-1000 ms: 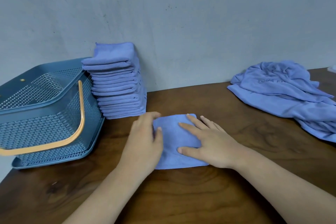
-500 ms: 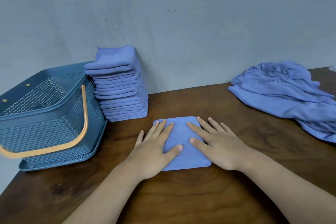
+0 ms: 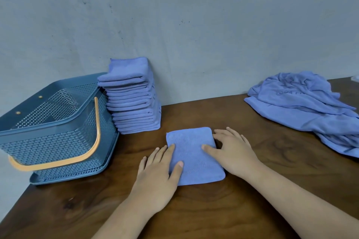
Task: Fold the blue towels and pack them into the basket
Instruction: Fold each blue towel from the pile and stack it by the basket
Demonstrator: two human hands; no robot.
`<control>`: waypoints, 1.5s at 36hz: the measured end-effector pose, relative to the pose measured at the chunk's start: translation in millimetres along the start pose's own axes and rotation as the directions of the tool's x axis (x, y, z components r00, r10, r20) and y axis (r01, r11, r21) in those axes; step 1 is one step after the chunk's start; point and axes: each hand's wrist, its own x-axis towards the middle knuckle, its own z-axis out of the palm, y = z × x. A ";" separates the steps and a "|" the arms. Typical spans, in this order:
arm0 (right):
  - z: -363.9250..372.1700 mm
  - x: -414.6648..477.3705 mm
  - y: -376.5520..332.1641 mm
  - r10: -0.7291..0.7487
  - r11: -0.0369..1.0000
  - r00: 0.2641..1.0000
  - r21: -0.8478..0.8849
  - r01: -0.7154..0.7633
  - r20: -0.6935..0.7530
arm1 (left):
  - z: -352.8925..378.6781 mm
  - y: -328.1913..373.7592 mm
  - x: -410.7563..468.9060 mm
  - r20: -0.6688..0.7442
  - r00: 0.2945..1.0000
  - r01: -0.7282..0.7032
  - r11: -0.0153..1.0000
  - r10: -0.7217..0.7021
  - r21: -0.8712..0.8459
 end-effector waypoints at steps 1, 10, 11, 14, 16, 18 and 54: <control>2.0 1.6 -2.7 0.017 0.999 1.000 0.041 -0.016 -0.023 | 0.0 -1.2 0.6 0.003 1.000 -0.003 1.000 0.003 -0.012; 5.6 2.1 -13.2 0.052 0.849 0.998 0.528 -0.032 -0.023 | -6.8 -5.3 2.1 -0.071 0.997 -0.025 0.977 0.010 -0.210; 4.9 0.6 -14.9 0.049 0.811 0.999 0.584 -0.030 -0.016 | -6.0 -6.3 2.7 -0.084 0.996 -0.017 0.971 -0.003 -0.237; 1.0 -6.3 -19.6 0.047 0.679 0.999 0.732 -0.044 0.016 | -4.9 -9.2 5.0 -0.114 0.992 0.010 0.941 -0.051 -0.339; -2.6 -10.5 -22.4 0.040 0.548 0.998 0.834 -0.064 0.050 | -4.7 -10.3 7.1 -0.114 0.989 0.031 0.893 -0.091 -0.449; -6.6 -14.5 -25.0 0.016 0.409 0.996 0.908 -0.091 0.092 | -6.3 -9.2 8.7 -0.106 0.986 0.045 0.821 -0.127 -0.570; -16.9 -45.5 -123.1 -0.263 0.543 0.909 0.729 0.416 -0.323 | -53.6 3.9 -18.6 -0.700 0.658 -0.406 0.651 -0.278 -0.641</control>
